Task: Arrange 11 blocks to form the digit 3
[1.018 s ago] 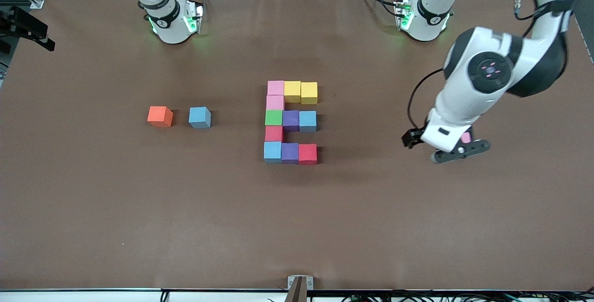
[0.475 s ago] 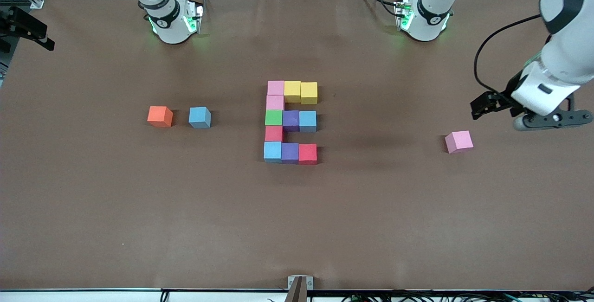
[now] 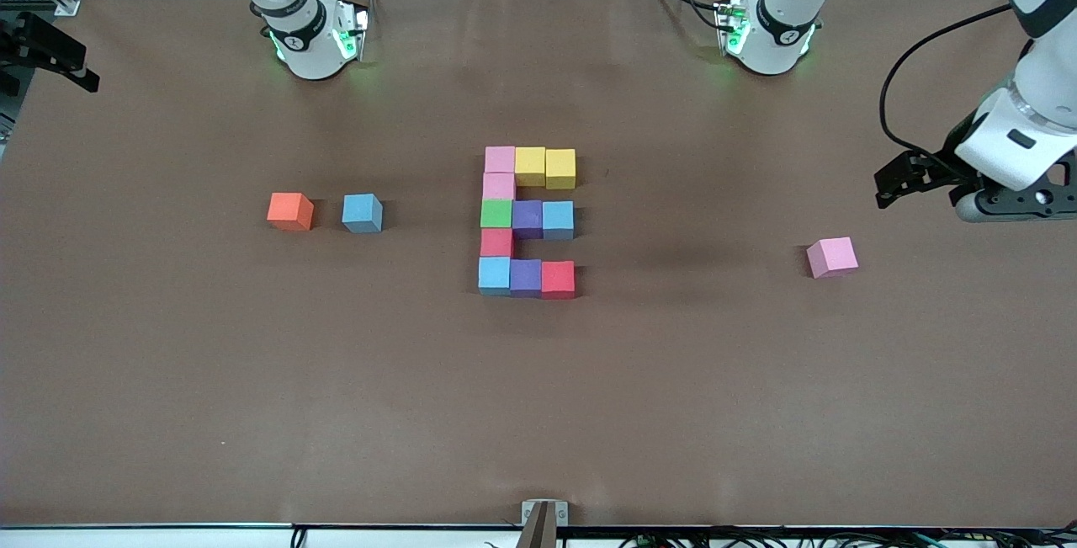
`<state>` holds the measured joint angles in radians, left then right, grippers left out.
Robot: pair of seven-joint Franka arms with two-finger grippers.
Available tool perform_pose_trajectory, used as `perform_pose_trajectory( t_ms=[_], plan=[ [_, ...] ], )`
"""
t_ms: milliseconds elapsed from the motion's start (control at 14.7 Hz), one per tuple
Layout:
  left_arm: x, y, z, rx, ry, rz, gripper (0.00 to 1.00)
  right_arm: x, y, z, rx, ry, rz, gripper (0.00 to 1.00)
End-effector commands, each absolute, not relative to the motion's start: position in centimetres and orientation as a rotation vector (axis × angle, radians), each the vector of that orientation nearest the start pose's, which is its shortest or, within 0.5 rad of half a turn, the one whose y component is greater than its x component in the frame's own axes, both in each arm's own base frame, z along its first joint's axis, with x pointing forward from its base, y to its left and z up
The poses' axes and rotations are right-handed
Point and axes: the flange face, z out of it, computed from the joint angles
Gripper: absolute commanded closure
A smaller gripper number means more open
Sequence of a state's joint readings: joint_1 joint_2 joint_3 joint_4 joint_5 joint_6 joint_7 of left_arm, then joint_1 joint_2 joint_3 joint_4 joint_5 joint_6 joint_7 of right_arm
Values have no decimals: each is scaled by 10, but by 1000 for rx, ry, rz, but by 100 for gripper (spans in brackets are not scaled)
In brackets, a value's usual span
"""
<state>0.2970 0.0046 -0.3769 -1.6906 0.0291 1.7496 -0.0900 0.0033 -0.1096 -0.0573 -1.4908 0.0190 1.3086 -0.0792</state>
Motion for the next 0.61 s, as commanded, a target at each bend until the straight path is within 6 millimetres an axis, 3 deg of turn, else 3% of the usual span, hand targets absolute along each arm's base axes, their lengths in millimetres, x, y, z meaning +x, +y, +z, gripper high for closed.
perform_pose_trajectory(
  t_ms=[0,68,543],
  plan=[
    [565,-29,598,-3143,-3,-110,0,485,-25,697,-3113,-16,110,0],
    [566,-23,603,-3145,-10,-125,0,485,-27,696,-3112,-12,113,0],
    [563,-31,613,-3151,23,-139,0,484,-27,696,-3112,-5,115,0]
  ],
)
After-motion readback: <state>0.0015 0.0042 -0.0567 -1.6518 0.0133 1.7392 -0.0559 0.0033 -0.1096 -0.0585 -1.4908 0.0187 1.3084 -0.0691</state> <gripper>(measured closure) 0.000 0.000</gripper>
